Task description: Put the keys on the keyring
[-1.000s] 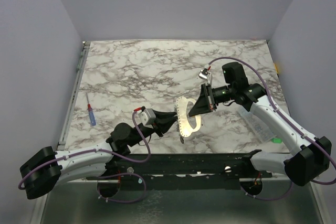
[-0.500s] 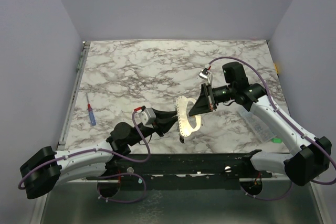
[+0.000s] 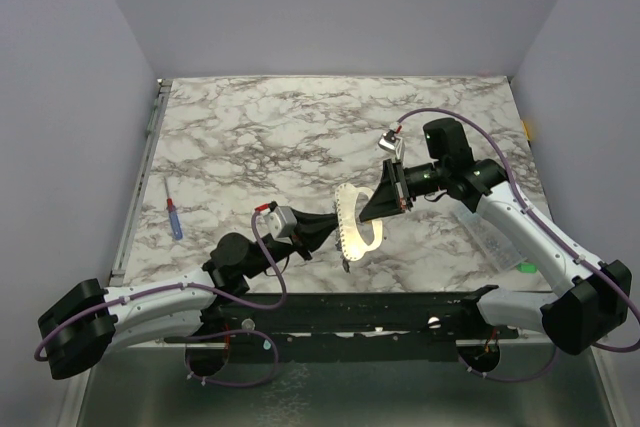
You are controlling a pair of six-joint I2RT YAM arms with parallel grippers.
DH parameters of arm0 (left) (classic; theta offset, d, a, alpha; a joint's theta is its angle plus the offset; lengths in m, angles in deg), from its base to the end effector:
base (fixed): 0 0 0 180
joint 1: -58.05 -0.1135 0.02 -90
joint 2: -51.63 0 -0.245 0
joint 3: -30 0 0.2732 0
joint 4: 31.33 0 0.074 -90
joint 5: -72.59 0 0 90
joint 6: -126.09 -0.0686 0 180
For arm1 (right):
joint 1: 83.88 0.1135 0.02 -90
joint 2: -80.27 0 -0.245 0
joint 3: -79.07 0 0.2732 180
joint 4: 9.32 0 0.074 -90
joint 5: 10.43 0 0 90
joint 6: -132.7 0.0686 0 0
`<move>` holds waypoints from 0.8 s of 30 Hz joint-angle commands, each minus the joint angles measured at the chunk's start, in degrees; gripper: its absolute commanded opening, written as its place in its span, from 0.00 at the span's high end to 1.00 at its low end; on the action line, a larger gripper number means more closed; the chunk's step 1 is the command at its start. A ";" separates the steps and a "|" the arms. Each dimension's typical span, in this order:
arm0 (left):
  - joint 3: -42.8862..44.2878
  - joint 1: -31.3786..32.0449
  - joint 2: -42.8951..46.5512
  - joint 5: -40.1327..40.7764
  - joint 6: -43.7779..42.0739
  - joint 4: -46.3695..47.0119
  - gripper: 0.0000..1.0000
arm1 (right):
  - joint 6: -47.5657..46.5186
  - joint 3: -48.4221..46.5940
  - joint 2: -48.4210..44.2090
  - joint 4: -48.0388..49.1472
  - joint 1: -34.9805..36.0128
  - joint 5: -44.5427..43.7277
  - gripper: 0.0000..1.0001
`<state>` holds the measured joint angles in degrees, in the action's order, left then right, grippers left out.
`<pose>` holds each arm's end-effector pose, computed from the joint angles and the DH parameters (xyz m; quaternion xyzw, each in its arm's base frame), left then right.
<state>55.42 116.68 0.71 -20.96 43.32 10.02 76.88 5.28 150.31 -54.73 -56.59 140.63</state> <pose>0.1261 -0.2150 0.2250 0.2836 0.5322 -0.4492 0.6592 0.2294 0.1859 0.2904 -0.1604 0.7969 0.5786 0.0663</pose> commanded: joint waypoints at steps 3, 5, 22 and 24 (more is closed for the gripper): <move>1.42 0.34 1.03 1.54 -0.38 2.37 0.91 | 0.82 0.71 -1.12 0.87 0.04 3.20 0.99; 1.42 0.34 1.16 1.73 -0.58 2.38 0.98 | 0.81 1.10 -1.06 1.00 0.05 3.63 0.99; 5.04 0.39 11.55 3.17 -1.63 -17.38 1.00 | -4.89 -2.04 -0.33 -2.23 0.04 -1.44 0.36; 6.56 0.34 12.76 4.11 -1.67 -22.05 1.00 | -6.38 -2.97 -0.51 -4.16 0.05 -3.82 0.31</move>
<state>57.52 116.71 10.59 -19.04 42.60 -1.98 73.86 5.20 150.35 -55.28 -56.59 140.98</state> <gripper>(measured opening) 0.018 0.655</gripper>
